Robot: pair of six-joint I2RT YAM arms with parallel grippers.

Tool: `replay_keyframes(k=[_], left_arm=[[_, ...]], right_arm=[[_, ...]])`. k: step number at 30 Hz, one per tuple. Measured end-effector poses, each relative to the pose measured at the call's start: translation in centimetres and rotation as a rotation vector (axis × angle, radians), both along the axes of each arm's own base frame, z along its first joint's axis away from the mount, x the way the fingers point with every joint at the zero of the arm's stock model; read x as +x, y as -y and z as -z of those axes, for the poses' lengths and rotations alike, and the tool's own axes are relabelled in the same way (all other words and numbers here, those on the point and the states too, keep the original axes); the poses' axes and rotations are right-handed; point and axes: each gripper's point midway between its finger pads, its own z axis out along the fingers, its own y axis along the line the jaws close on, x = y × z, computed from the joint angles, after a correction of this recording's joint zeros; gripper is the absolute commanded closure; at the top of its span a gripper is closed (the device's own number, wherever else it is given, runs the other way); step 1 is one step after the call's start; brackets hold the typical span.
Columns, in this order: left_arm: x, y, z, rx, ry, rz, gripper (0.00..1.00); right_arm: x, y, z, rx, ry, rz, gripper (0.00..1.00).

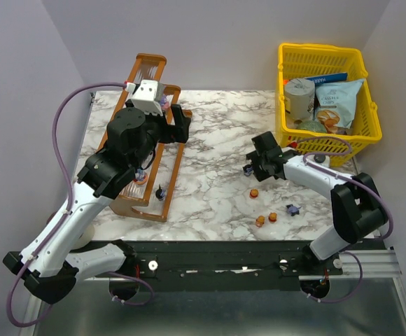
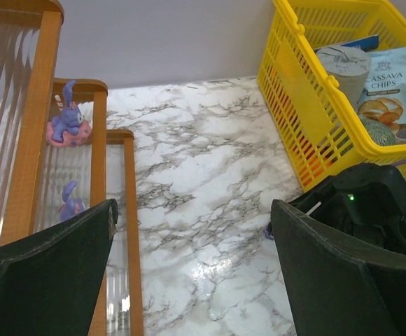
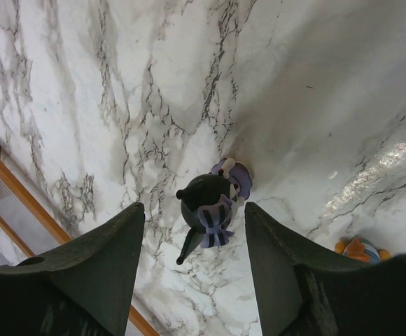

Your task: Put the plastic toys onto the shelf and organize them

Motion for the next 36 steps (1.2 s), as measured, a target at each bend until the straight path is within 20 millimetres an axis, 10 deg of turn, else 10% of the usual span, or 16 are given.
replay_keyframes(k=[12, 27, 31, 36], left_arm=[[0.5, -0.5, 1.7, -0.008, -0.042, -0.005, 0.01], [0.5, -1.2, 1.7, -0.014, -0.040, -0.022, 0.01], [0.6, -1.7, 1.5, -0.016, -0.036, -0.034, 0.01], [0.7, -2.2, 1.4, -0.019, -0.032, -0.048, 0.01]], right_arm=[[-1.0, -0.6, 2.3, 0.026, -0.076, -0.011, 0.44], [-1.0, -1.0, 2.2, 0.003, -0.075, -0.064, 0.87], [-1.0, -3.5, 0.9, -0.043, -0.062, -0.187, 0.90], [-1.0, -11.4, -1.9, -0.035, -0.004, -0.400, 0.92]])
